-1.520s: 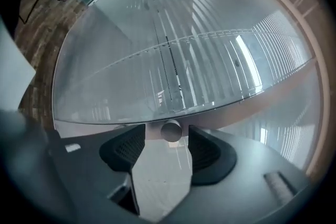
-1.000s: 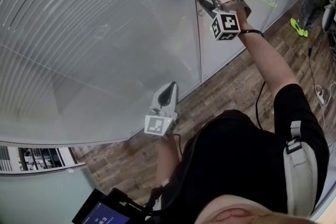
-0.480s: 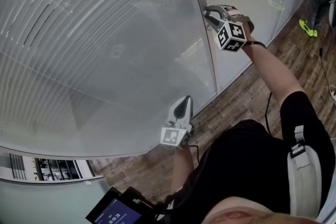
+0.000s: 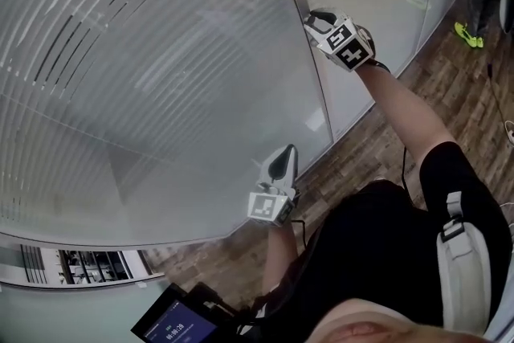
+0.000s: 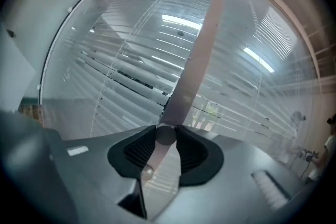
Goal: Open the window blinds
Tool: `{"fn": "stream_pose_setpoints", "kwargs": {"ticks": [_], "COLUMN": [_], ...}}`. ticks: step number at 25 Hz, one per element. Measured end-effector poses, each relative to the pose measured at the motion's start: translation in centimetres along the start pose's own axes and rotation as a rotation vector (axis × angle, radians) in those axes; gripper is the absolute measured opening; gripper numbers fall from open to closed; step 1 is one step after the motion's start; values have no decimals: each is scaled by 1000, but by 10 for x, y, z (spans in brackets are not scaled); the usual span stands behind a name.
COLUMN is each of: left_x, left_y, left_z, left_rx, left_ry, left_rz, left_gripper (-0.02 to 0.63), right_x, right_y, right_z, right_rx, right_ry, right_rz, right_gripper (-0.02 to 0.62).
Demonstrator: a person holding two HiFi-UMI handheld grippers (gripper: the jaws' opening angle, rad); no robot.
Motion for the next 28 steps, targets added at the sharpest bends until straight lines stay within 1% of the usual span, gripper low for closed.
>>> {"fn": "stream_pose_setpoints", "kwargs": {"ticks": [3,8,15,21,26,28], "left_x": [1,-2,-5,-8,-9,-11], "left_y": [3,3,0,2,1,2], "left_z": [-6,-6,-7,-4,-8,-7], "left_rx": [11,11,14,9,19,18], "left_ry": [-3,-13,5,-2,3,8], "left_rz": [14,15,2,-1,-4,-7], "left_gripper": [3,3,3,3,3,3], "right_x": [-1,-1,8,7,7,7], "right_y": [3,5,13,12,16,14], "right_z": [-3,1,8,15,13,14], "right_rx": [110,277,547,637,774,792], "right_ry": [-3,6,58,82,126,132], "right_rz": [-6,-26,-96,-112,-144,-146], "right_gripper": [126,126,126,126,126,126]}}
Point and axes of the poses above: the fingertips, and each gripper's own axes: x forward along the fingers, y to its right, z out of its underside, the point moved 10 cm from there along -x, backward along the fingers, and after that the axes turned 5 degrees about -y, right-handed, at the moved point
